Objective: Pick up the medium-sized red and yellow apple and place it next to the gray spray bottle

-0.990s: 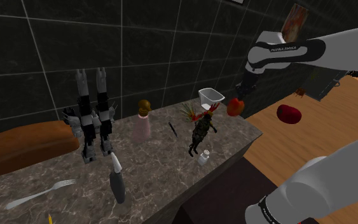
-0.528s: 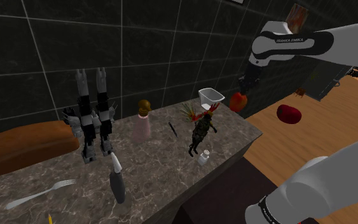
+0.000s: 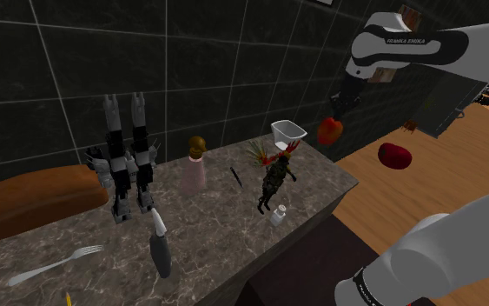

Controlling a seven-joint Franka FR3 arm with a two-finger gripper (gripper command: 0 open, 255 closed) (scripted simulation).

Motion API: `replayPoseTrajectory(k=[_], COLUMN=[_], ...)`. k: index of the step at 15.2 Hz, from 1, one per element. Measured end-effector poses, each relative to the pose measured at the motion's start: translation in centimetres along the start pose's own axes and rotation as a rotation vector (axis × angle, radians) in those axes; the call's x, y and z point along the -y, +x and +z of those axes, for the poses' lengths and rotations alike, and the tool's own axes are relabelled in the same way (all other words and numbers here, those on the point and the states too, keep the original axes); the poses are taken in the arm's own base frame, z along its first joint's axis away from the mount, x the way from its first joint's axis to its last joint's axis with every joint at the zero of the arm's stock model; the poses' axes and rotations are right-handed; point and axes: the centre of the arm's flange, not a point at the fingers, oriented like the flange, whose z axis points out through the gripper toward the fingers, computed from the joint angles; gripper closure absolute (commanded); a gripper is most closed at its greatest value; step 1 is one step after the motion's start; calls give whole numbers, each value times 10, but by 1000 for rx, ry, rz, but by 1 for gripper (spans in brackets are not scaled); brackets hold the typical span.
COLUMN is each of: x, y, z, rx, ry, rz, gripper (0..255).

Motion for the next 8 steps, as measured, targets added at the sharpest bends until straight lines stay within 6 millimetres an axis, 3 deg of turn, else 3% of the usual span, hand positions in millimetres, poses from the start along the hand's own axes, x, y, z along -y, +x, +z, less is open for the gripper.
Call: replayPoseTrajectory(k=[3, 8], x=[23, 85], y=[-9, -28], z=[-7, -13], rx=[0, 0], ry=[0, 1], rz=[-1, -1], gripper=[255, 255])
